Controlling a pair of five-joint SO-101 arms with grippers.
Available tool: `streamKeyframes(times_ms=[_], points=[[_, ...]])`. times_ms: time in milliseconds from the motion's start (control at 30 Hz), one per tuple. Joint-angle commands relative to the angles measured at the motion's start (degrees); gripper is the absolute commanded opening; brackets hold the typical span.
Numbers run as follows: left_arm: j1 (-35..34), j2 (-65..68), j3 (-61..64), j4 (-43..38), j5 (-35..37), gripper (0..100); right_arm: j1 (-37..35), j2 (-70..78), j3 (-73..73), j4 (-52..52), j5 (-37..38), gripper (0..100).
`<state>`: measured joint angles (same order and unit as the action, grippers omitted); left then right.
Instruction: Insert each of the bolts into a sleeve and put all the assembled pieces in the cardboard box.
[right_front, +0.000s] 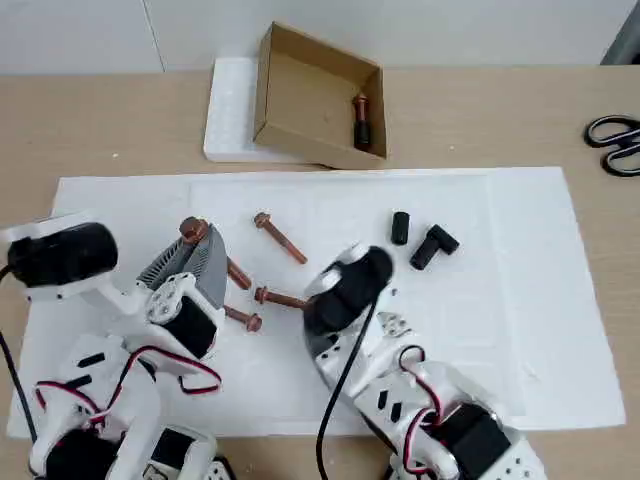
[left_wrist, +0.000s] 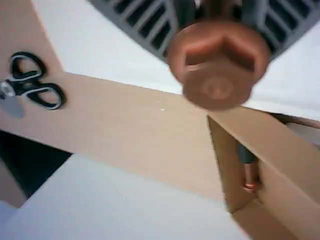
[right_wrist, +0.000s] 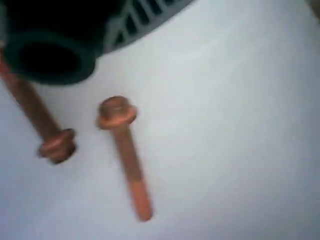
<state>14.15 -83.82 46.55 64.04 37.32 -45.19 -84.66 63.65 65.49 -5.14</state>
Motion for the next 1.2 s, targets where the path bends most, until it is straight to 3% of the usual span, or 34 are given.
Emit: streamKeyframes(times_ms=[0, 267, 733, 1167], points=[[2.37, -0.18, 1.45, -1.67, 0.79, 1, -2.42, -0.75, -0.26, -1.71, -0.26, 0.3], [7.03, -0.26, 4.18, -1.76, 2.29, 1, -3.21, -0.31, 0.53, -9.98, -0.18, 0.3], [8.53, 0.0, 3.82, -4.66, 2.2, 1, -6.29, -0.31, 1.41, -10.15, -0.26, 0.3], [11.6, -0.18, 4.35, -0.18, 2.2, 1, -6.29, -0.31, 1.05, -11.38, -0.18, 0.3]])
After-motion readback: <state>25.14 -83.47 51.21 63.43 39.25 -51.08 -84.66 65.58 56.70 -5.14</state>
